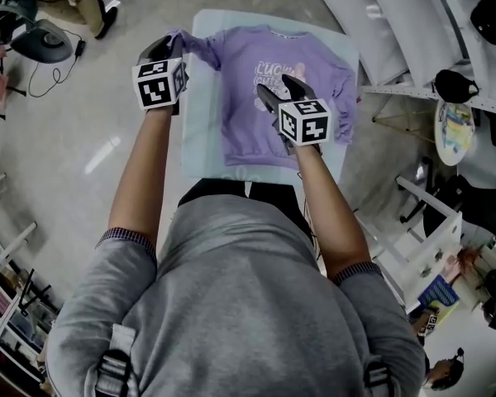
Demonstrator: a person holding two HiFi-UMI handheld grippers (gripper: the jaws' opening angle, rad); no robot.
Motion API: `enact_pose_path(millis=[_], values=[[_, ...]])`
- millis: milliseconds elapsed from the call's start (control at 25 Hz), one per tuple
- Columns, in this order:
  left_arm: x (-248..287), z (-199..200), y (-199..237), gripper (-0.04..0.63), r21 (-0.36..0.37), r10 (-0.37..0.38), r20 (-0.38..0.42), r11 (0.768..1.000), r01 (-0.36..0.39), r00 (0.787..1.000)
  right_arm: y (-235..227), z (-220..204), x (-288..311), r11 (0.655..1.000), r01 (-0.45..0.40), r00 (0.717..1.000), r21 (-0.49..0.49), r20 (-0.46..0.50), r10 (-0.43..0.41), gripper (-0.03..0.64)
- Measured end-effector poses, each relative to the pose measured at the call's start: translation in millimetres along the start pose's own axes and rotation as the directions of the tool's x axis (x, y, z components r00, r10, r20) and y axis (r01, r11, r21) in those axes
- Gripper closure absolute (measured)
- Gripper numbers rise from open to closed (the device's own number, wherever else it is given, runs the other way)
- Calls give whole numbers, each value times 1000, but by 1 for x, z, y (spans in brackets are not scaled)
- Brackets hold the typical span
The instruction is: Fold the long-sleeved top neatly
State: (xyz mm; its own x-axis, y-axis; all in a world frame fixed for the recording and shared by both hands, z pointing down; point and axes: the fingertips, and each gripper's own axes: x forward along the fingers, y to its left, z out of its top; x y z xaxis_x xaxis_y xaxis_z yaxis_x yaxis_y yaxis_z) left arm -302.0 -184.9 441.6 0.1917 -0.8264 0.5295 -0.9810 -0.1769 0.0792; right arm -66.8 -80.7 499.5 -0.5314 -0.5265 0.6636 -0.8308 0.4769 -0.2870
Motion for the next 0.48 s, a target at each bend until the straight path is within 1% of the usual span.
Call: enact_pose_path(millis=[200,320,480], values=[[11,24,-45,531,13,-69,51,998,68,996,-22,2,-12,1000,-26,1000,-10,10,26,311],[17,38,-78,545,62,-127,73,991,122,989,-37,2,-21,999,-36,999,-12,15,36,310],[24,45,-125,552,125,-213,77,971,202,974,-63,-8,-34,1000,-27,999,10,20,27,310]])
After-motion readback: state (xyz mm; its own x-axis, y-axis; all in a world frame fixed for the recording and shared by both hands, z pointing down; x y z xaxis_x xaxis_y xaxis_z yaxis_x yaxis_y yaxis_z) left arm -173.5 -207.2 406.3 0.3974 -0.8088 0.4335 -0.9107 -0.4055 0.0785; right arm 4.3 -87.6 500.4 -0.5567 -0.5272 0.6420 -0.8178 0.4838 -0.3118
